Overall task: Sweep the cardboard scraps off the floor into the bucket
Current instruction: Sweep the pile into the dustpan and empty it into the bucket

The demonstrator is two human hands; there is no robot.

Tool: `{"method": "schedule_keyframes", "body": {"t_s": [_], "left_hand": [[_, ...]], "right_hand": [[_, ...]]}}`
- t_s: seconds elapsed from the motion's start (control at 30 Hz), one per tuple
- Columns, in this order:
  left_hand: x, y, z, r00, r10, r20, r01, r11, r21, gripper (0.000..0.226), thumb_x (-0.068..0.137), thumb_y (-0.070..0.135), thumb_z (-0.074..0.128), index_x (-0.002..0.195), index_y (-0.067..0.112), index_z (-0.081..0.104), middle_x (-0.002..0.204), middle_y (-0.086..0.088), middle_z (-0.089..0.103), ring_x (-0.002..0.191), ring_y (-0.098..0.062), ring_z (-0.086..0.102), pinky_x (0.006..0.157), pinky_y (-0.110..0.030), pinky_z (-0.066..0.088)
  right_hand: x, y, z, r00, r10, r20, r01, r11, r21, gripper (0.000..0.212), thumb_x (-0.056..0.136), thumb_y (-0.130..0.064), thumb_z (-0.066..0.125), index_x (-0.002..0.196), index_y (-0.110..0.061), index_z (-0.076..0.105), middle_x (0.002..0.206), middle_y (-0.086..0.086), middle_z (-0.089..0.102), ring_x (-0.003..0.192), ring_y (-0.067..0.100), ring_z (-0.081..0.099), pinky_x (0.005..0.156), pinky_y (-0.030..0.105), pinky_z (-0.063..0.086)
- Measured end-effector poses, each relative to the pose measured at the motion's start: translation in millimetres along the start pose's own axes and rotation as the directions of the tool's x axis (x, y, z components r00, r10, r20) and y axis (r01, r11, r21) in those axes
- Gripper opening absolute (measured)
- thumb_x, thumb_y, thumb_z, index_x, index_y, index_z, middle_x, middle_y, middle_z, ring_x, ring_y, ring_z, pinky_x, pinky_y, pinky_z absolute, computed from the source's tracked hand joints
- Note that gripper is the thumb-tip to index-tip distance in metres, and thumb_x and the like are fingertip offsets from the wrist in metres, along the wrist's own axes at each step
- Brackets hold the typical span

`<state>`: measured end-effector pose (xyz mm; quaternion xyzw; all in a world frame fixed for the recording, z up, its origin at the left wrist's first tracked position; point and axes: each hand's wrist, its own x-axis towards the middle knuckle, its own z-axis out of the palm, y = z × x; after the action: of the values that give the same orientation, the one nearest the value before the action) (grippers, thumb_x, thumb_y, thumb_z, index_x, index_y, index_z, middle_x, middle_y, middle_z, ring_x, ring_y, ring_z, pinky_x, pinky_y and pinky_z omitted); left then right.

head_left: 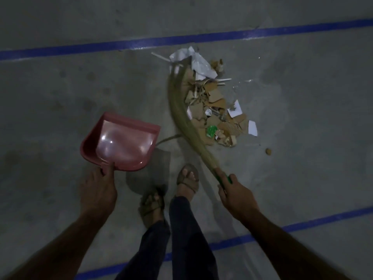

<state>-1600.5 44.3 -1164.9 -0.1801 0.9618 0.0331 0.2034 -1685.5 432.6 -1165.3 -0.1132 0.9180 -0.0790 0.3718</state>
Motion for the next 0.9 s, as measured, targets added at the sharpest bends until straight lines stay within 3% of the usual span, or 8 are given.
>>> {"method": "schedule_keyframes", "body": {"t_s": [0.07, 0.17, 0.27, 0.37, 0.47, 0.63, 0.8, 0.9], "left_hand": [[-23.8, -9.1, 3.6, 0.998, -0.067, 0.015, 0.068, 0.997, -0.045, 0.057, 0.081, -0.005, 0.05, 0.137, 0.004, 0.047, 0.088, -0.027, 0.051, 0.075, -0.045, 0.052, 0.06, -0.053, 0.041], [-53.0, -37.9, 7.9, 1.0, -0.029, 0.005, 0.029, 0.998, -0.054, 0.057, 0.082, 0.006, 0.04, 0.139, 0.005, 0.047, 0.09, -0.026, 0.049, 0.076, -0.045, 0.05, 0.061, -0.053, 0.041], [-69.3, -62.8, 7.7, 0.999, 0.019, 0.037, -0.018, 0.999, -0.032, 0.058, 0.081, 0.012, 0.035, 0.137, 0.008, 0.049, 0.087, -0.021, 0.047, 0.075, -0.04, 0.049, 0.064, -0.051, 0.042], [-69.1, -68.6, 10.1, 0.998, 0.067, 0.0, -0.067, 0.997, -0.044, 0.059, 0.08, 0.012, 0.037, 0.137, 0.006, 0.049, 0.085, -0.019, 0.048, 0.073, -0.038, 0.048, 0.063, -0.049, 0.042], [-60.5, -60.7, 17.1, 0.99, 0.133, -0.044, -0.135, 0.99, -0.045, 0.058, 0.081, 0.011, 0.039, 0.138, 0.003, 0.05, 0.086, -0.02, 0.047, 0.073, -0.039, 0.048, 0.062, -0.049, 0.04], [-50.9, -28.9, 9.9, 0.993, 0.114, -0.004, -0.114, 0.992, -0.051, 0.053, 0.084, 0.014, 0.042, 0.137, 0.014, 0.049, 0.09, -0.015, 0.046, 0.077, -0.037, 0.049, 0.063, -0.046, 0.041], [-38.2, -5.8, -1.0, 0.982, 0.186, -0.001, -0.186, 0.982, -0.001, 0.052, 0.083, 0.002, 0.054, 0.133, 0.014, 0.051, 0.091, -0.014, 0.047, 0.08, -0.037, 0.05, 0.066, -0.048, 0.044], [-25.2, 6.4, 4.9, 0.971, 0.24, -0.012, -0.239, 0.97, 0.03, 0.057, 0.077, 0.005, 0.042, 0.132, 0.011, 0.055, 0.088, -0.016, 0.05, 0.074, -0.037, 0.051, 0.063, -0.046, 0.044]], "right_hand": [[-24.3, -9.0, 27.5, 0.991, -0.077, 0.107, 0.082, 0.996, -0.047, 0.062, 0.102, -0.038, 0.037, 0.154, -0.044, 0.003, 0.112, 0.006, 0.047, 0.071, 0.023, 0.053, 0.057, 0.033, 0.042], [-36.8, -34.0, 61.4, 0.964, -0.132, 0.231, 0.169, 0.975, -0.145, 0.064, 0.102, -0.029, 0.034, 0.155, -0.045, 0.003, 0.124, 0.011, 0.045, 0.087, 0.034, 0.06, 0.066, 0.039, 0.042], [-29.6, -42.3, 76.6, 0.963, -0.018, 0.268, 0.087, 0.965, -0.246, 0.063, 0.102, -0.019, 0.033, 0.157, -0.04, 0.009, 0.139, 0.015, 0.042, 0.101, 0.035, 0.061, 0.079, 0.04, 0.048], [-20.5, -32.8, 69.1, 0.969, 0.149, 0.199, -0.104, 0.97, -0.218, 0.065, 0.1, -0.019, 0.035, 0.156, -0.039, 0.008, 0.141, 0.015, 0.042, 0.099, 0.032, 0.061, 0.076, 0.038, 0.048], [-22.1, -15.9, 47.9, 0.973, 0.21, 0.099, -0.195, 0.971, -0.142, 0.059, 0.101, -0.023, 0.037, 0.153, -0.04, 0.013, 0.116, 0.01, 0.048, 0.08, 0.028, 0.057, 0.065, 0.036, 0.047], [-65.5, 23.4, 26.7, 0.986, 0.163, 0.021, -0.162, 0.985, -0.055, 0.061, 0.1, -0.038, 0.041, 0.153, -0.045, 0.01, 0.102, 0.001, 0.044, 0.073, 0.023, 0.057, 0.062, 0.039, 0.052], [-114.9, 53.4, 29.4, 0.993, 0.102, -0.066, -0.1, 0.995, 0.027, 0.064, 0.1, -0.043, 0.041, 0.151, -0.052, 0.004, 0.096, -0.006, 0.041, 0.063, 0.01, 0.05, 0.054, 0.033, 0.053], [-130.9, 62.4, 29.2, 0.985, 0.131, -0.114, -0.127, 0.991, 0.046, 0.068, 0.099, -0.039, 0.047, 0.151, -0.055, 0.005, 0.096, -0.009, 0.04, 0.061, 0.009, 0.048, 0.048, 0.027, 0.046]]}}
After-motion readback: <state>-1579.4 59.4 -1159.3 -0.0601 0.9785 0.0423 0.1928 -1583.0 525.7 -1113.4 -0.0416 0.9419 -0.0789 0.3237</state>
